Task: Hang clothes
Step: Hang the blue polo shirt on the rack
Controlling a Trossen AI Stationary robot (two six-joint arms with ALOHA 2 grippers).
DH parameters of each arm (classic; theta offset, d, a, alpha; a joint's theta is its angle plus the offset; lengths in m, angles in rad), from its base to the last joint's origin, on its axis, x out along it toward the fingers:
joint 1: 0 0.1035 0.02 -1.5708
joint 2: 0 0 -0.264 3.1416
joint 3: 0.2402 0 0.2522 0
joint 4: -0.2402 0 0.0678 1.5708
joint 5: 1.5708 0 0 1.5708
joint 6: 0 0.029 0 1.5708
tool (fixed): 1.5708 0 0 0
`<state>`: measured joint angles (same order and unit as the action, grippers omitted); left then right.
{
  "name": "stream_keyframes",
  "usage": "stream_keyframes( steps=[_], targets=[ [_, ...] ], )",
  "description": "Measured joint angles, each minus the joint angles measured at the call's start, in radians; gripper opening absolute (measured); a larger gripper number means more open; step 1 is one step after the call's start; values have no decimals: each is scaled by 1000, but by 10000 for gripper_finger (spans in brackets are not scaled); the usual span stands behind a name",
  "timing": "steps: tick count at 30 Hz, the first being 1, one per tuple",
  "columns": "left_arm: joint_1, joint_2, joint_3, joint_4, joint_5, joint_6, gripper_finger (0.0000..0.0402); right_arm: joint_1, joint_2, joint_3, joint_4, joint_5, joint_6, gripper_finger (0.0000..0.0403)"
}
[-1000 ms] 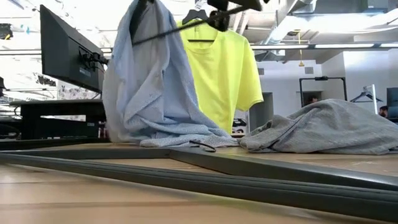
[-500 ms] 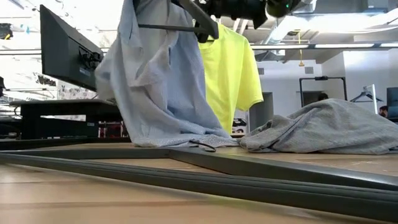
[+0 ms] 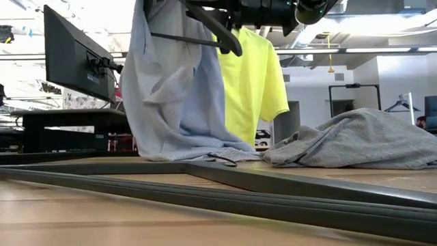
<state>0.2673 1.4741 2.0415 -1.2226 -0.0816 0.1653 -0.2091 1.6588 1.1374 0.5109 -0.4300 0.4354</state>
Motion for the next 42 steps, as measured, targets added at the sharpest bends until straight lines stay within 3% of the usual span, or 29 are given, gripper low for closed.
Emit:
stream_keyframes(
  steps=[7, 26, 32, 36, 42],
  targets=[
    [0, -3, 34, 13, -120, 179, 150, -2, -1, 0, 6, 71, -27, 66],
    [1, -16, 45, 93, -169, 311, 153, 11, -1, 2, 54, 102, -16, 66],
    [51, -17, 59, 47, -172, 232, 153, 12, -1, 4, 58, 94, -11, 66],
    [104, -13, 59, -89, -168, 192, 153, 13, -2, 4, 58, 39, 9, 66],
    [139, 4, 53, -174, -198, 236, 153, 19, -2, 4, 34, 8, 35, 66]
  ],
)
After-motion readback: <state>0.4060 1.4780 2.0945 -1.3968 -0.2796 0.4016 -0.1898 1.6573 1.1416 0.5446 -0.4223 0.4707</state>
